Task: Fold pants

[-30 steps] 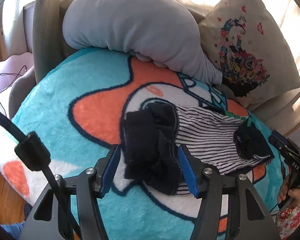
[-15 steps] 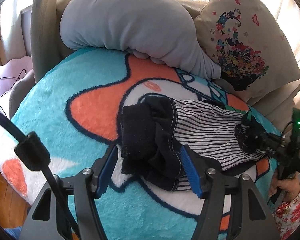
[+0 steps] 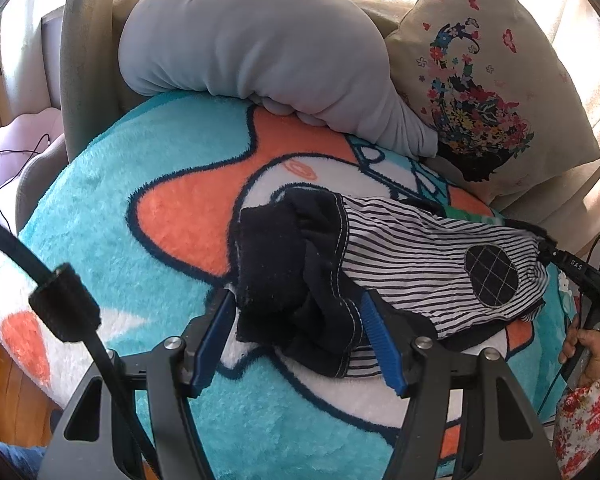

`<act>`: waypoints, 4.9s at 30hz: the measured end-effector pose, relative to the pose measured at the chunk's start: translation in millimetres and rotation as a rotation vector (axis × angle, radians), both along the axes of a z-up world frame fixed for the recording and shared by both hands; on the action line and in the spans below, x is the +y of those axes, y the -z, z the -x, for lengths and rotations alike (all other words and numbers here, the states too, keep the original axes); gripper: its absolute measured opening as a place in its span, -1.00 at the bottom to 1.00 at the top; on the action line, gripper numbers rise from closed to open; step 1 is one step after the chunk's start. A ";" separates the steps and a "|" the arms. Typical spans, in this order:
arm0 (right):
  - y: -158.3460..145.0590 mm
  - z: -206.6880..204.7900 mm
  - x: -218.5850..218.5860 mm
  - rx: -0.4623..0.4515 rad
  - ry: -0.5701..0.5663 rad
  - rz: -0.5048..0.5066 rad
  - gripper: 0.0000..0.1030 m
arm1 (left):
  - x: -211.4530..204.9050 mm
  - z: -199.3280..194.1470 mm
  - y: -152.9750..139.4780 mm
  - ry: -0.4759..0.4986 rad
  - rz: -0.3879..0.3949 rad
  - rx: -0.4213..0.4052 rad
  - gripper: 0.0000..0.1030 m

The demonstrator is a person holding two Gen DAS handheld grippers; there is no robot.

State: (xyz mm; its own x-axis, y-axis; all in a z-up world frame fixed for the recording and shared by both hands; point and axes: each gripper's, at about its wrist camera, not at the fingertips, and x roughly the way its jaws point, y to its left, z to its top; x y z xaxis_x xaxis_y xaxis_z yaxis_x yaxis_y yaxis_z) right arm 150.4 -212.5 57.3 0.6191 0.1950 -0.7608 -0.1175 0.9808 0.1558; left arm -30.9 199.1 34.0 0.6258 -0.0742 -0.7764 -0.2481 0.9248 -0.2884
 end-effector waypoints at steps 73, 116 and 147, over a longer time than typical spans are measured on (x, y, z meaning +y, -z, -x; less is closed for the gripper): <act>75.5 73.8 119.4 0.397 -0.093 -0.737 -0.38 | -30.6 -4.8 16.6 0.101 0.501 0.069 0.37; 79.0 78.7 113.0 0.498 -0.096 -0.848 0.15 | -34.6 -38.8 18.4 0.054 0.450 -0.004 -0.85; 45.7 -87.3 117.1 0.112 -0.118 -0.197 0.01 | 30.9 -180.0 25.3 -0.055 0.268 0.076 -0.62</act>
State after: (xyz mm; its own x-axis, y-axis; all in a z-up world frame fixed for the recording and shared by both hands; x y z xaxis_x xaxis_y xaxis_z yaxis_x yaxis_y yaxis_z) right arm 237.7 -95.4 11.6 0.4975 0.4122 -0.7633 -0.2005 0.9107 0.3611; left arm 149.1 230.0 8.7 0.5749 -0.2507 -0.7789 -0.3259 0.8030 -0.4990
